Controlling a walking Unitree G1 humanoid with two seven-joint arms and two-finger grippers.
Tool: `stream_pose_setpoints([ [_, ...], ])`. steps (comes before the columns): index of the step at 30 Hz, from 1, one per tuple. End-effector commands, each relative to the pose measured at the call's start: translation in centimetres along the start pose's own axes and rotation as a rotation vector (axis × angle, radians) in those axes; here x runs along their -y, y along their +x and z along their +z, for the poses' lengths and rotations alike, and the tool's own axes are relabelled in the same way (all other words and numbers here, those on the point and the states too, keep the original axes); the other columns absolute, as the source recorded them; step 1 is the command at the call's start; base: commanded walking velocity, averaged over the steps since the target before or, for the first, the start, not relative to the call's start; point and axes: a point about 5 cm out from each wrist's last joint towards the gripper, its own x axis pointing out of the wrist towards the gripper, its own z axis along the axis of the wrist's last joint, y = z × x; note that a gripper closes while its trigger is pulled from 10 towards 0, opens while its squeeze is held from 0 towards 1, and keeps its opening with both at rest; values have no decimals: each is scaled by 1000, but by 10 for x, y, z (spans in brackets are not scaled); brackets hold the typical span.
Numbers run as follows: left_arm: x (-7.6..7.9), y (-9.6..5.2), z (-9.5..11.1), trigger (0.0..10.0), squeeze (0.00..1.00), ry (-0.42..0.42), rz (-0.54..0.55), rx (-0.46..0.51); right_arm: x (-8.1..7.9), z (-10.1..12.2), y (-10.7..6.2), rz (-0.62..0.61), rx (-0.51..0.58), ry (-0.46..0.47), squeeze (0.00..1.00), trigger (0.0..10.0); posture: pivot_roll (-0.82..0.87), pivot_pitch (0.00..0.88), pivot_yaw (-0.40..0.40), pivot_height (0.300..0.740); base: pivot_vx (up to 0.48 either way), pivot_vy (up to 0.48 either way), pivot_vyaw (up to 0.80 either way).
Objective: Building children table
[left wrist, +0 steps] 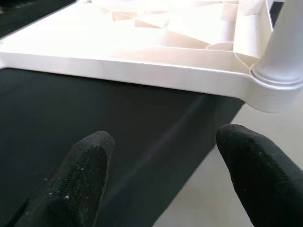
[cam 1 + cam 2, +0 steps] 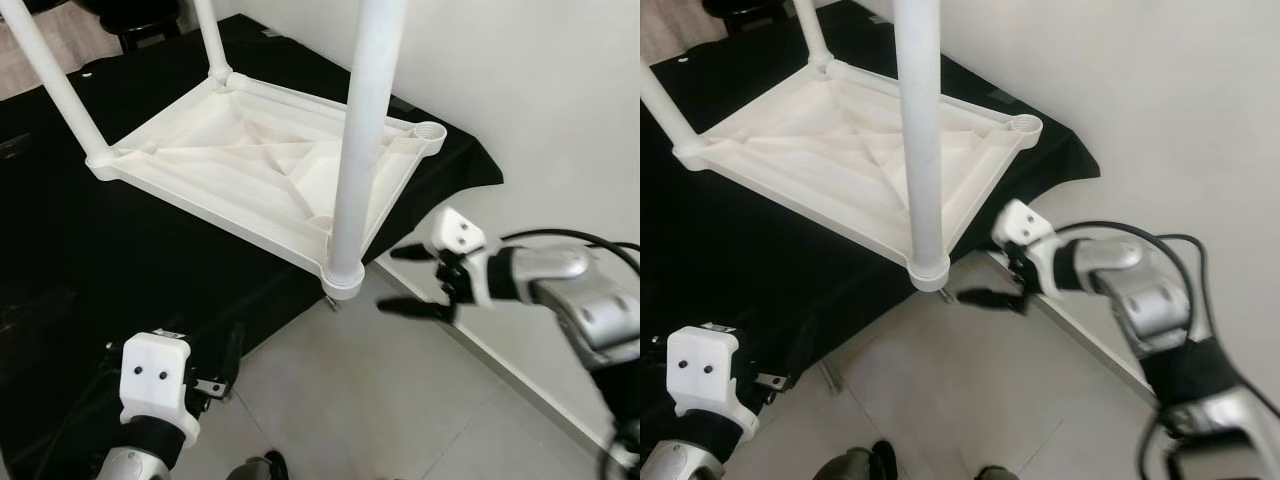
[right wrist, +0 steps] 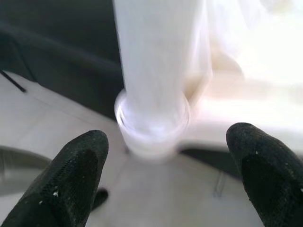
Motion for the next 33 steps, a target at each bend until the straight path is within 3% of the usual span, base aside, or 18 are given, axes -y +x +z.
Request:
stream_pose_setpoints([
  [1, -2, -1, -4, 10000, 0, 15, -1, -27, -3, 12, 10, -9, 66, -7, 0, 10000, 9, 217, 46, 740, 0, 0, 0],
  [3, -3, -1, -4, 10000, 0, 21, 4, -25, -7, 29, 33, -24, 147, 0, 0, 10000, 12, 220, 48, 740, 0, 0, 0],
  [8, -4, -2, -3, 10000, 0, 27, 12, -22, -13, 46, 54, -20, 212, 2, 0, 10000, 20, 222, 48, 740, 0, 0, 0],
  [9, -5, -2, -2, 10000, 0, 29, 18, -20, -20, 59, 66, 5, 254, -3, 0, 10000, 21, 221, 47, 740, 0, 0, 0],
  [10, -5, -2, -2, 10000, 0, 29, 18, -20, -20, 59, 66, 5, 254, -3, 0, 10000, 21, 221, 47, 740, 0, 0, 0],
  [12, -5, -2, -1, 10000, 0, 34, 28, -16, -34, 85, 89, 51, 330, -10, 0, 10000, 25, 224, 45, 740, 0, 0, 0],
  [13, -5, -2, -1, 10000, 0, 34, 28, -16, -34, 85, 89, 51, 330, -10, 0, 10000, 25, 224, 45, 740, 0, 0, 0],
  [14, -5, -2, -1, 10000, 0, 35, 33, -15, -42, 98, 100, 66, 368, -4, 0, 10000, 24, 223, 42, 740, 0, 0, 0],
  [16, -5, -2, -1, 10000, 0, 35, 33, -15, -42, 98, 100, 66, 368, -4, 0, 10000, 24, 223, 42, 740, 0, 0, 0],
  [17, -5, -2, -1, 10000, 0, 37, 37, -12, -53, 117, 115, 89, 414, 6, 0, 10000, 29, 225, 39, 740, 0, 0, 0],
  [18, -5, -2, -1, 10000, 0, 37, 37, -12, -53, 117, 115, 89, 414, 6, 0, 10000, 29, 225, 39, 740, 0, 0, 0],
  [20, -4, -2, 0, 10000, 0, 42, 50, -8, -80, 154, 140, 131, 503, 47, 0, 10000, 36, 226, 26, 740, 0, 0, 0],
  [22, -3, -2, 0, 10000, 0, 48, 57, -4, -97, 175, 153, 147, 541, 75, 0, 10000, 39, 224, 24, 740, 0, 0, 0],
  [28, 0, -3, 2, 10000, 0, 69, 56, 6, -115, 188, 164, 169, 562, 107, 0, 10000, 41, 226, 12, 740, 0, 0, 0],
  [30, 0, -3, 3, 10000, 0, 74, 55, 8, -114, 185, 164, 170, 554, 135, 0, 10000, 41, 226, 12, 740, 0, 0, 0],
  [33, 0, 0, 3, 10000, 0, 79, 47, 14, -97, 166, 159, 127, 515, 177, 0, 10000, 20, 230, 18, 740, 0, 0, 0],
])
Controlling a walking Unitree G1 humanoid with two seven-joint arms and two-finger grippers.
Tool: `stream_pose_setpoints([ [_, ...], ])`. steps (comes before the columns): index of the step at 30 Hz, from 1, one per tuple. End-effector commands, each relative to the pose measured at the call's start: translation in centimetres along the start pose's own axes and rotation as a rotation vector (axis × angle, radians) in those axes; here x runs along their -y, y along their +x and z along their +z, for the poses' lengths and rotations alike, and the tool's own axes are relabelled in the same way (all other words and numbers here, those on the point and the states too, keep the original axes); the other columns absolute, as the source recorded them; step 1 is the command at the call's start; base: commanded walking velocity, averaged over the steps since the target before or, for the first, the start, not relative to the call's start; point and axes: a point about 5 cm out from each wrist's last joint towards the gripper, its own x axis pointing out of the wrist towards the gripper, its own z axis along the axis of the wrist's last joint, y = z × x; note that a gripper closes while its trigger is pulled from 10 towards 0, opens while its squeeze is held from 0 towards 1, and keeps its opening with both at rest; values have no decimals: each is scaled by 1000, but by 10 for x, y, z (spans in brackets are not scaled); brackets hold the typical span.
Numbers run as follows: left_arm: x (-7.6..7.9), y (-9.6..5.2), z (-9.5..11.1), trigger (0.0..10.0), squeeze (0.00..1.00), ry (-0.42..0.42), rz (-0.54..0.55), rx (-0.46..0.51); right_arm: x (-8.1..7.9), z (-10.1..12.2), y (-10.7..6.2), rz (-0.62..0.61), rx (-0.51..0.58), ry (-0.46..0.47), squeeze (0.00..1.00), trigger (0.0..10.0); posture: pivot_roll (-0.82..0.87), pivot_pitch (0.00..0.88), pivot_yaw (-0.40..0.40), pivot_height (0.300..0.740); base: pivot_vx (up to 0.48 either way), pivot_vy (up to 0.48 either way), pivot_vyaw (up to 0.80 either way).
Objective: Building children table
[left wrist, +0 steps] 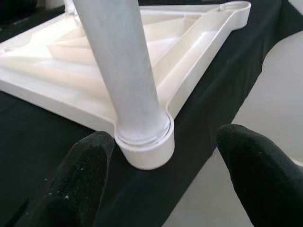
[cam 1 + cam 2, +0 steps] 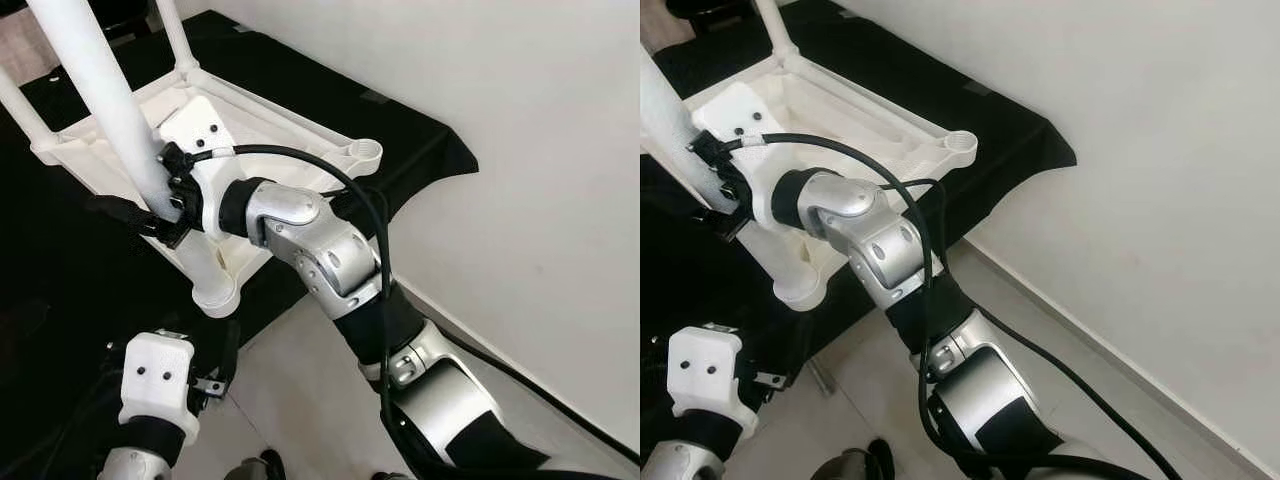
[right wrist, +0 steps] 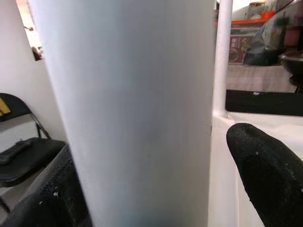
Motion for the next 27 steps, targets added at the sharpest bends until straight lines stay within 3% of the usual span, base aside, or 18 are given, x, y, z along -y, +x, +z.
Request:
stream_pose_setpoints([
  [1, 0, -2, -2, 10000, 0, 17, -1, -12, -7, -9, 1, 19, 3, 78, 0, 10000, 20, 230, 18, 740, 0, 0, 0],
  [2, -1, 0, -1, 10000, 0, 20, -4, -8, 1, -12, -7, 5, -3, 85, 0, 10000, 15, 233, 23, 740, 0, 0, 0],
  [6, -1, 1, -1, 10000, 0, 25, -7, -3, 7, -15, -17, 1, -4, 89, 0, 10000, 7, 232, 32, 740, 0, 0, 0],
  [8, -3, 7, 2, 10000, 0, 40, -24, 11, 19, -20, -49, 65, 2, 24, 0, 10000, 3, 227, 40, 740, 0, 0, 0],
  [11, -3, 9, 2, 10000, 0, 47, -33, 16, 22, -24, -64, 97, -7, -11, 0, 10000, 3, 226, 42, 740, 0, 0, 0],
  [14, -4, 12, 3, 10000, 0, 55, -42, 20, 26, -36, -94, 141, -52, -55, 0, 10000, 3, 217, 45, 740, 0, 0, 0],
  [22, -4, 14, 4, 10000, 0, 55, -44, 23, 32, -45, -114, 130, -96, -56, 0, 10000, 3, 207, 49, 740, 0, 0, 0],
  [23, -2, 15, 4, 10000, 0, 52, -61, 24, 40, -50, -122, 74, -131, -65, 0, 10000, 0, 200, 49, 740, 0, 0, 0],
  [26, 17, 23, 7, 10000, 0, 77, -264, 34, 76, -74, -146, -211, -308, -106, 0, 10000, -13, 186, 53, 740, 0, 0, 0],
  [27, 17, 23, 7, 10000, 0, 77, -264, 34, 76, -74, -146, -211, -308, -106, 0, 10000, -13, 186, 53, 740, 0, 0, 0],
])
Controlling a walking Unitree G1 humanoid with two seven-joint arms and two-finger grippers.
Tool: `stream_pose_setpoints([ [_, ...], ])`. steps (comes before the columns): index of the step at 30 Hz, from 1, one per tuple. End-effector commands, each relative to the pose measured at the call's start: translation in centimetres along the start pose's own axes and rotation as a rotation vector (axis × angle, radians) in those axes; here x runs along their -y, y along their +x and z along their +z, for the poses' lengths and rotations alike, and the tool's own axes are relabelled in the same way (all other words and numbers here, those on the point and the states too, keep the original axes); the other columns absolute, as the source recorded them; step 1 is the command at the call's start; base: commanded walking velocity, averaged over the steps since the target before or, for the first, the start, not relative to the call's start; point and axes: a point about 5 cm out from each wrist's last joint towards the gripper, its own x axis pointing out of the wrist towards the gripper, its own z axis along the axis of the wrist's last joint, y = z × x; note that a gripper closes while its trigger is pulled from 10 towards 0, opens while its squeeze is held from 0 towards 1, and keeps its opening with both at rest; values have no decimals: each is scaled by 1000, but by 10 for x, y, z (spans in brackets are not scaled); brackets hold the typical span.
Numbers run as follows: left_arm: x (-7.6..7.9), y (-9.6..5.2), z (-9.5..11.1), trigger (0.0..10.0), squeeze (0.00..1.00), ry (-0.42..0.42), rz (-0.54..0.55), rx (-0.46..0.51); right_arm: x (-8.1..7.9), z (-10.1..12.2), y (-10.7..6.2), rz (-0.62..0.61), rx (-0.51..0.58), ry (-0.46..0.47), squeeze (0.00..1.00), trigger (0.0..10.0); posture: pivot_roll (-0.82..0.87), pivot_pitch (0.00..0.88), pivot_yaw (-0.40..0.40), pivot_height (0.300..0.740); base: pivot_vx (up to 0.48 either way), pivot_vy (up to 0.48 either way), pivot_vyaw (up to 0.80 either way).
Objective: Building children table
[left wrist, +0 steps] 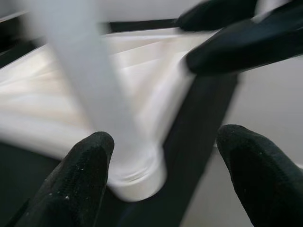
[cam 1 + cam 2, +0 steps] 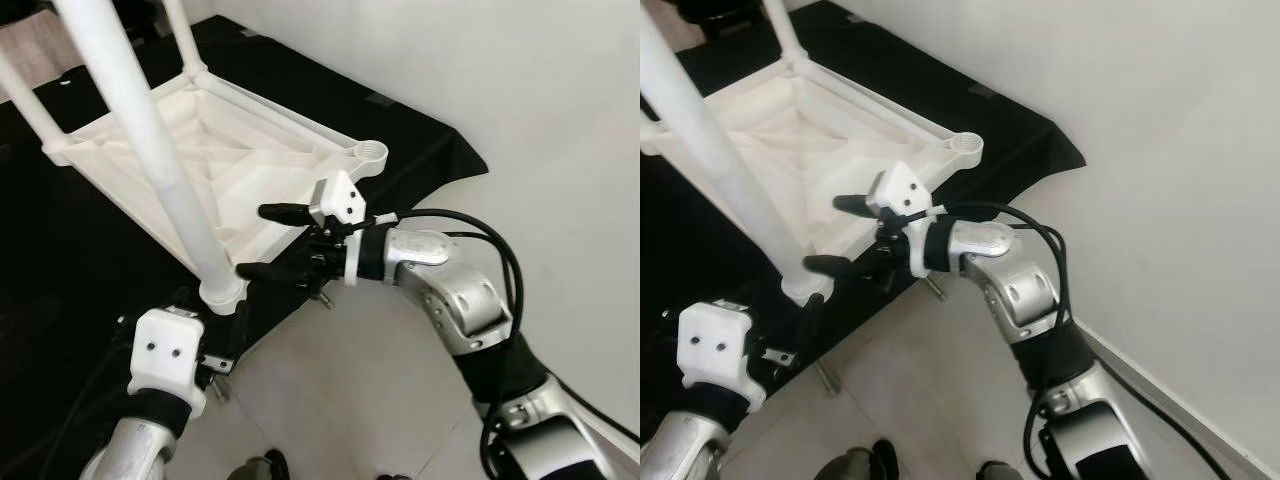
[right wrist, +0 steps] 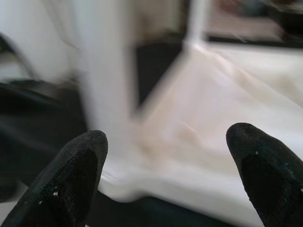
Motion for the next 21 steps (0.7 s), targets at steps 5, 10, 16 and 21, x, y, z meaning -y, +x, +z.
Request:
stream_pose_setpoints([
  [5, 8, 13, -5, 10000, 0, 49, -159, -29, 33, -29, -19, -287, -171, -11, 0, 10000, -27, 178, 57, 740, 0, 0, 0],
  [10, 2, 37, -4, 10000, 0, 178, -194, -2, 42, -53, -40, -484, -255, 7, 0, 10000, -48, 165, 55, 740, 0, 0, 0],
  [16, -5, 56, -5, 10000, 0, 267, -172, -7, 39, -74, -50, -609, -307, 51, 0, 10000, -56, 158, 54, 740, 0, 0, 0],
  [21, -13, 79, -3, 10000, 0, 345, -165, 0, 32, -84, -53, -663, -309, 93, 0, 10000, -66, 155, 59, 740, 0, 0, 0],
])
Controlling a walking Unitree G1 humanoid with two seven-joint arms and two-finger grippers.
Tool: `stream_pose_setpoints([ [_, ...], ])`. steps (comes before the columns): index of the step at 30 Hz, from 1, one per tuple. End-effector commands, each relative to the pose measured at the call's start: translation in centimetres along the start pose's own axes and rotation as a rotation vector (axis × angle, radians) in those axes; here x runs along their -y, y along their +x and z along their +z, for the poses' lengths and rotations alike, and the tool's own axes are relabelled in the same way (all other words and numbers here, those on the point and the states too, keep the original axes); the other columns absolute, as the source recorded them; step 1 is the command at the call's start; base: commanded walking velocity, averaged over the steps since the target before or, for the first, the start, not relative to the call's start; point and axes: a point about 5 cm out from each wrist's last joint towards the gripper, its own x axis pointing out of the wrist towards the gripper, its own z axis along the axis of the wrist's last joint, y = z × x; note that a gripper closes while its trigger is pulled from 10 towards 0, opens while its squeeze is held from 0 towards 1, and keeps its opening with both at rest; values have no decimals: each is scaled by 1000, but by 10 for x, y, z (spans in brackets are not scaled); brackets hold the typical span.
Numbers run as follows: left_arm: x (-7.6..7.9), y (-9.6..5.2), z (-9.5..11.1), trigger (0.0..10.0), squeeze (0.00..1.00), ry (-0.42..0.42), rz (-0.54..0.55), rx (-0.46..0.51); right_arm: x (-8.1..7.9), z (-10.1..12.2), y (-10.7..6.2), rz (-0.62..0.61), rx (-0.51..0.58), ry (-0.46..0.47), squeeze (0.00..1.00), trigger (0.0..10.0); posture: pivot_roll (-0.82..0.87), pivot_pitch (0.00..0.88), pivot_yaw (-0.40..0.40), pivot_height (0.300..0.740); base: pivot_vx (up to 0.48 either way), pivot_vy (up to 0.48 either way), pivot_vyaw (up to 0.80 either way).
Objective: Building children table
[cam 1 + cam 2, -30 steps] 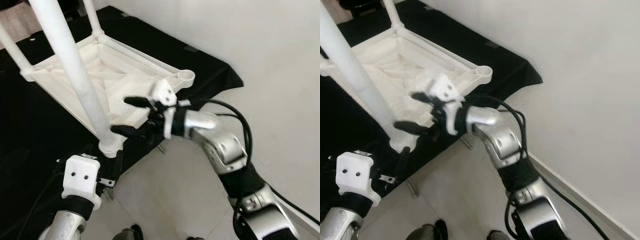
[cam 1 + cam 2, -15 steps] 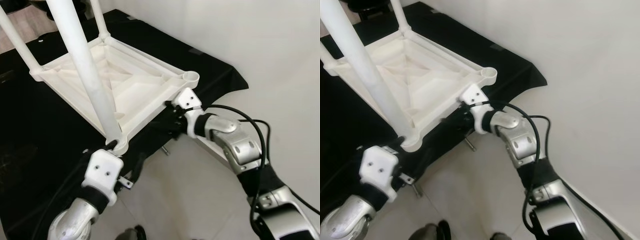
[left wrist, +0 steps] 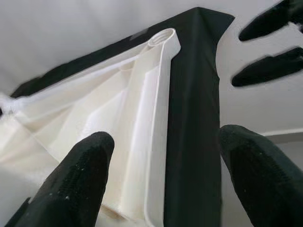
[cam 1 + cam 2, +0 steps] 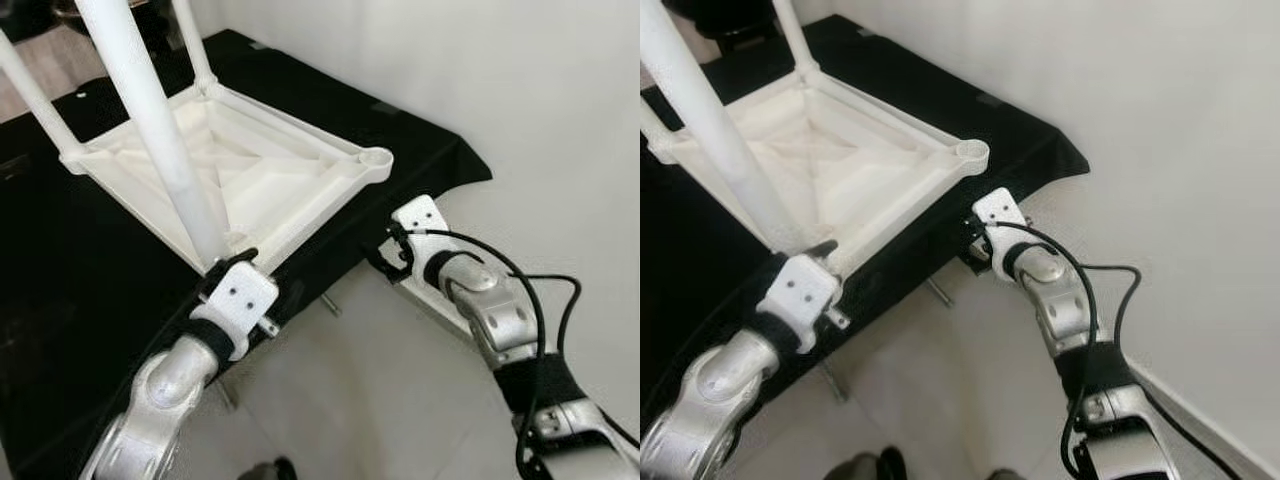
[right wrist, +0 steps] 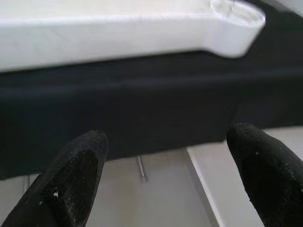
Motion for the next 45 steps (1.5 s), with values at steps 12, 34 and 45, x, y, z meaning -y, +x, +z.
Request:
stream_pose_setpoints([
  [12, -40, 28, -31, 10000, 0, 354, 98, -191, -8, 2, -5, -12, 49, 56, 0, 10000, -92, 152, 88, 740, 0, 0, 0],
  [34, -84, -63, -68, 10000, 0, 458, 279, -627, -30, 16, -5, 164, 123, 72, 0, 10000, -35, 174, 84, 740, 0, 0, 0],
  [45, -95, -119, -81, 10000, 0, 436, 399, -837, -53, 27, -9, 339, 189, 74, 0, 10000, -18, 173, 75, 740, 0, 0, 0],
])
